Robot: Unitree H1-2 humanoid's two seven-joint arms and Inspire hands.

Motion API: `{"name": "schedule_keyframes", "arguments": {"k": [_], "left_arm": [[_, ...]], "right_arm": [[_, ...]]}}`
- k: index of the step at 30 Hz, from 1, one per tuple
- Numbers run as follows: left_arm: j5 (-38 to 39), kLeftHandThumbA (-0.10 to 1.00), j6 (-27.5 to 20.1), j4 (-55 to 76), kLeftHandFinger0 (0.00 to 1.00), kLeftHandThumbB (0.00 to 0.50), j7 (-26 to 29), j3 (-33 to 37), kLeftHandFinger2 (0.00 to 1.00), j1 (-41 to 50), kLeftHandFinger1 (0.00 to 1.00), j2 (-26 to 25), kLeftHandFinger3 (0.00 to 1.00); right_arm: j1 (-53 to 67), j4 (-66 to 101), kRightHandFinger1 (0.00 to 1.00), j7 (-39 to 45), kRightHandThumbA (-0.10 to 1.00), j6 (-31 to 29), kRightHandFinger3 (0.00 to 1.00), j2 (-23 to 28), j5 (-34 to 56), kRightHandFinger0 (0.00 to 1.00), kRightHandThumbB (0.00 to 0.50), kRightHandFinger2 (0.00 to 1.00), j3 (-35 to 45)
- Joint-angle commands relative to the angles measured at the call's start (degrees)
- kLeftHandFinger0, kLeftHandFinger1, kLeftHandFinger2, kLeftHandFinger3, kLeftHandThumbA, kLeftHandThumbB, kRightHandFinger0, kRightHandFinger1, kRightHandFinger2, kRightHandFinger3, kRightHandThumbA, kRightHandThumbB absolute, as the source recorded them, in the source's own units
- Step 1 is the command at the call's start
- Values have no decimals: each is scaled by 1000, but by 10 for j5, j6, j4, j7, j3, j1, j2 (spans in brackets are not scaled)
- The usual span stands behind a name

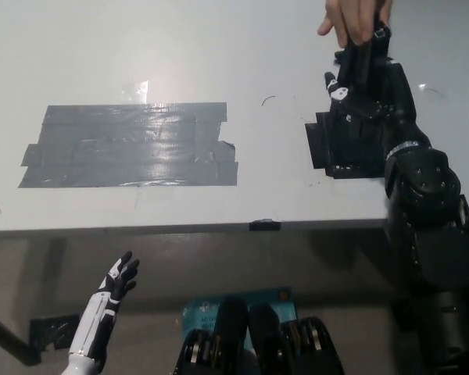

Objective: A person hands a stapler to the robot and the robot grabs it with its right hand and places it on the desk infront of it

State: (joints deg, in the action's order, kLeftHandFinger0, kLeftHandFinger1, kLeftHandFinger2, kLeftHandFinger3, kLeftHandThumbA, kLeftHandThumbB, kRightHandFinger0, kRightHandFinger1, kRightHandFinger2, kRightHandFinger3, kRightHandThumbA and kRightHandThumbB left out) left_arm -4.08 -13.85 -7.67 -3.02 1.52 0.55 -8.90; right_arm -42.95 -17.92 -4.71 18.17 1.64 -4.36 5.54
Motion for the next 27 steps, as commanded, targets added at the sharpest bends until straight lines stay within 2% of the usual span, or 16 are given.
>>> {"name": "schedule_keyframes", "arguments": {"k": [1, 3, 7, 12, 18, 19, 20, 22, 23, 24, 25, 26, 27], "left_arm": [[2, 1000, -16, 8, 1000, 500, -5, -4, 1000, -10, 1000, -10, 1000], [4, 1000, -18, 7, 1000, 500, -6, -4, 1000, -10, 1000, -11, 1000], [7, 1000, -17, 7, 1000, 500, -8, -5, 1000, -11, 1000, -12, 1000], [-1, 1000, -22, 5, 1000, 500, -4, -4, 1000, -11, 1000, -13, 1000], [4, 1000, -21, 3, 1000, 500, -5, -6, 1000, -17, 1000, -15, 1000], [3, 1000, -20, 3, 1000, 500, -4, -6, 1000, -17, 1000, -14, 1000], [2, 1000, -17, 4, 1000, 500, -4, -5, 1000, -17, 1000, -13, 1000], [2, 1000, -16, 5, 1000, 500, -4, -4, 1000, -17, 1000, -11, 1000], [4, 1000, -18, 5, 1000, 500, -5, -4, 1000, -18, 1000, -11, 1000], [6, 1000, -18, 5, 1000, 500, -6, -5, 1000, -18, 1000, -11, 1000], [8, 1000, -18, 4, 1000, 500, -6, -5, 1000, -20, 1000, -11, 1000], [8, 1000, -19, 3, 1000, 500, -6, -5, 1000, -22, 1000, -11, 1000], [7, 1000, -20, 2, 1000, 500, -6, -4, 1000, -23, 1000, -11, 1000]], "right_arm": [[-35, 11, 440, -15, -100, 21, 867, 7, 3, 0, 178, 859, 8], [-34, 13, 439, -15, -100, 17, 868, 5, 12, 0, 186, 852, 14], [-30, 16, 507, -8, -100, 10, 884, 5, 21, 1, 177, 876, 20], [-25, 33, 514, 6, -100, 10, 888, 9, 26, 0, 176, 872, 15], [-42, 71, 524, 38, -100, 52, 881, 23, -6, 12, 158, 867, -42], [-44, 76, 511, 41, -63, 62, 804, 26, -15, 35, 169, 829, -55], [-51, 82, 489, 55, -5, 82, 773, 31, -33, 22, 167, 803, -87], [-54, 83, 486, 67, 17, 88, 761, 36, -38, 21, 171, 800, -108], [-58, 79, 464, 79, 95, 88, 713, 41, -50, 43, 149, 747, -131], [-62, 73, 434, 89, 106, 87, 679, 44, -55, 26, 149, 707, -148], [-66, 67, 495, 99, 89, 86, 749, 47, -57, 92, 242, 773, -167], [-73, 48, 405, 112, 127, 87, 644, 45, -55, 16, 179, 657, -182], [-77, 36, 399, 119, 127, 88, 636, 45, -57, 10, 175, 648, -194]]}}
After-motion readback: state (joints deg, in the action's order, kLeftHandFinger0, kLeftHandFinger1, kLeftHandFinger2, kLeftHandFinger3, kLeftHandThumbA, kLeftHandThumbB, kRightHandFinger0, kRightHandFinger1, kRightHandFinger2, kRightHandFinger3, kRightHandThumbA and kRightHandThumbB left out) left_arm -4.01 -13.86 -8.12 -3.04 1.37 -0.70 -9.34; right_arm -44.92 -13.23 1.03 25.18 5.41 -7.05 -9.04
